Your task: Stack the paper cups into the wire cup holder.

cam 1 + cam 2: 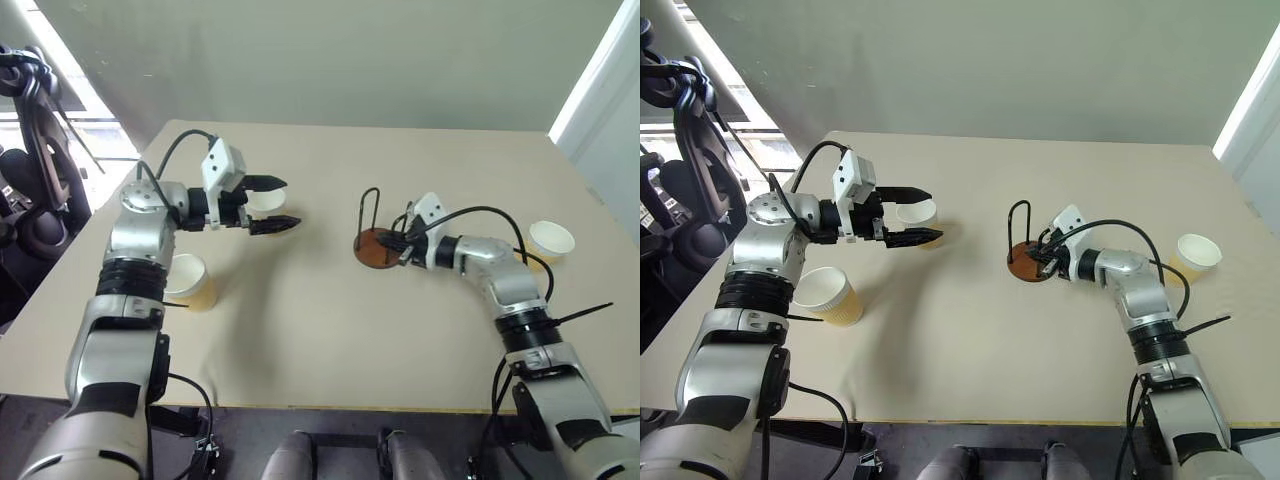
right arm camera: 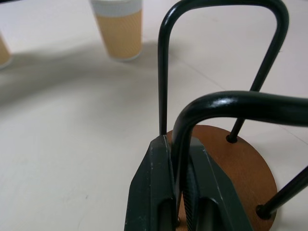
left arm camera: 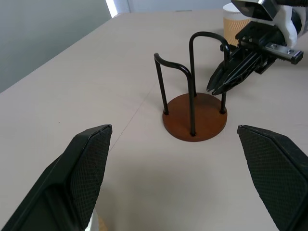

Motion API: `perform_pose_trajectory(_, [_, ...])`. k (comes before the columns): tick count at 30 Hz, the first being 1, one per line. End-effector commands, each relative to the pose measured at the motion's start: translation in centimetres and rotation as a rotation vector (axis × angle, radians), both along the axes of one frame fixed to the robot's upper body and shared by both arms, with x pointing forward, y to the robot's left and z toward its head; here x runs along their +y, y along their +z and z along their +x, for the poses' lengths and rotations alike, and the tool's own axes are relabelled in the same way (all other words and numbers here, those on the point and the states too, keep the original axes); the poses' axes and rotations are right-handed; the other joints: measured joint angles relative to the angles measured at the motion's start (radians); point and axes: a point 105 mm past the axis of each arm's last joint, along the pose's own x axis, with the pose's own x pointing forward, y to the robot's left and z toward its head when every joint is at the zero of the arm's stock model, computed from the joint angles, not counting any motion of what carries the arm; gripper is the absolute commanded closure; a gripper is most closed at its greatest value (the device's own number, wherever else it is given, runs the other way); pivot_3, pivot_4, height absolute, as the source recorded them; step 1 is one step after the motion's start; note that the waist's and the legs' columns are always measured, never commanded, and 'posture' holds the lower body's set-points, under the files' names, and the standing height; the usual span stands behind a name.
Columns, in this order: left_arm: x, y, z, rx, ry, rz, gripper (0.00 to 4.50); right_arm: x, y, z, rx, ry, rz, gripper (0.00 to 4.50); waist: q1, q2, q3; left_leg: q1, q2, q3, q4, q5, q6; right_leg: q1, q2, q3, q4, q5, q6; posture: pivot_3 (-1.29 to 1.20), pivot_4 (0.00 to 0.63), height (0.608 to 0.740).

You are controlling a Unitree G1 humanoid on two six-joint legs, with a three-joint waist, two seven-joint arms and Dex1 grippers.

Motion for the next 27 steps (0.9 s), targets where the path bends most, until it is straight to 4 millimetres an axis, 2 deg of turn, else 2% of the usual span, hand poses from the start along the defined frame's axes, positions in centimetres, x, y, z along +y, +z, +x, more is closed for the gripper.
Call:
perform_pose_trajectory(1, [0.1, 1.5, -0.1, -0.041, -0.007, -0.016, 0.0, 0.4, 1.9, -0.2, -0.02, 0.085, -0.02, 4.44, 0.0, 0.0, 0.0, 0.0, 0.0, 0.0, 0.0, 0.0, 0.0, 0.0, 0.0, 0.0, 0.0, 0.0, 0.0, 0.0, 0.15, 0.74])
perform_pose_trajectory(14, [0.1, 1.6, -0.1, -0.034, -0.019, -0.008, 0.0, 2.3, 3.1, -1.7, 0.002, 0.259, -0.019, 4.44, 0.0, 0.0, 0.0, 0.0, 0.0, 0.0, -0.001, 0.0, 0.0, -0.001, 0.0, 0.0, 0.0, -0.001, -0.001, 0.0, 0.15, 0.74])
perform_pose_trajectory(21, [0.1, 1.7, -0.1, -0.035, -0.019, -0.003, 0.0, 3.6, 2.7, -3.0, 0.021, 0.318, 0.012, 4.44, 0.0, 0.0, 0.0, 0.0, 0.0, 0.0, -0.001, 0.0, 0.0, -0.001, 0.0, 0.0, 0.001, -0.001, -0.002, 0.0, 0.15, 0.74])
perform_pose_trajectory(27, [0.0, 1.8, -0.1, -0.037, -0.022, -0.001, 0.0, 3.9, 2.0, -3.8, 0.043, 0.353, 0.005, 4.44, 0.0, 0.0, 0.0, 0.0, 0.0, 0.0, -0.001, 0.0, 0.0, -0.001, 0.0, 0.0, 0.001, -0.001, -0.002, 0.0, 0.15, 0.74])
